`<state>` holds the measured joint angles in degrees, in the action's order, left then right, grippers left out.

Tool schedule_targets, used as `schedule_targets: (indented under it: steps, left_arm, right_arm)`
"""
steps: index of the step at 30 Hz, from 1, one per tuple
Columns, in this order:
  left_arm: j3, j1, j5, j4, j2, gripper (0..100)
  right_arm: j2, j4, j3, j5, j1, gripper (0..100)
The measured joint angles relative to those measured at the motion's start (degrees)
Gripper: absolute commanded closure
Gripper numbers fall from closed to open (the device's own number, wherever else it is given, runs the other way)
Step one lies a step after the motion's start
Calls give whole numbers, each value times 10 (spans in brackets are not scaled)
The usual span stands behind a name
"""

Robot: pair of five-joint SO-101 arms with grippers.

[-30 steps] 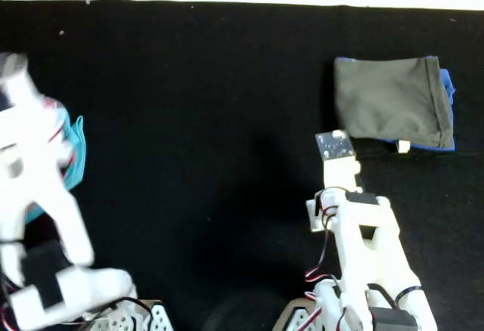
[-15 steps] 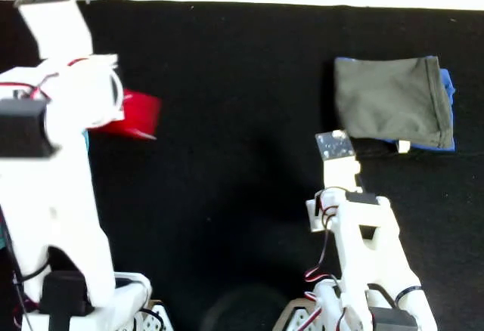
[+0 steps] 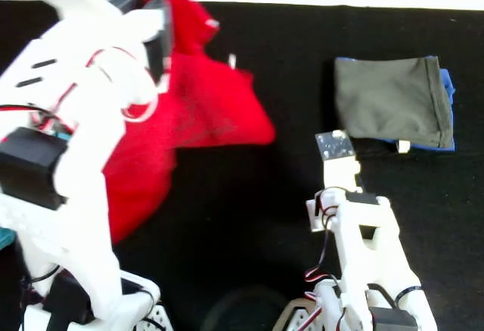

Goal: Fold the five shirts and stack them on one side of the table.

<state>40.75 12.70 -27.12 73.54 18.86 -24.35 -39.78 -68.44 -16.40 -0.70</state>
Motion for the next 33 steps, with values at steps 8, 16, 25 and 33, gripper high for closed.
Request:
schedule_targets:
  steps: [8, 16, 25, 33]
  left_arm:
    - [-99, -36, 0, 28, 4, 991]
    - [-331, -185, 0, 30, 3, 991]
    - [-410, -232, 0, 4, 3, 922]
    - [-390, -258, 0, -21, 4, 804]
  right_arm:
    - [0, 0, 0, 0, 0, 882]
    - [0, 0, 0, 0, 0, 882]
    - [7, -107, 89, -2, -83, 822]
    - [7, -223, 253, -2, -216, 774]
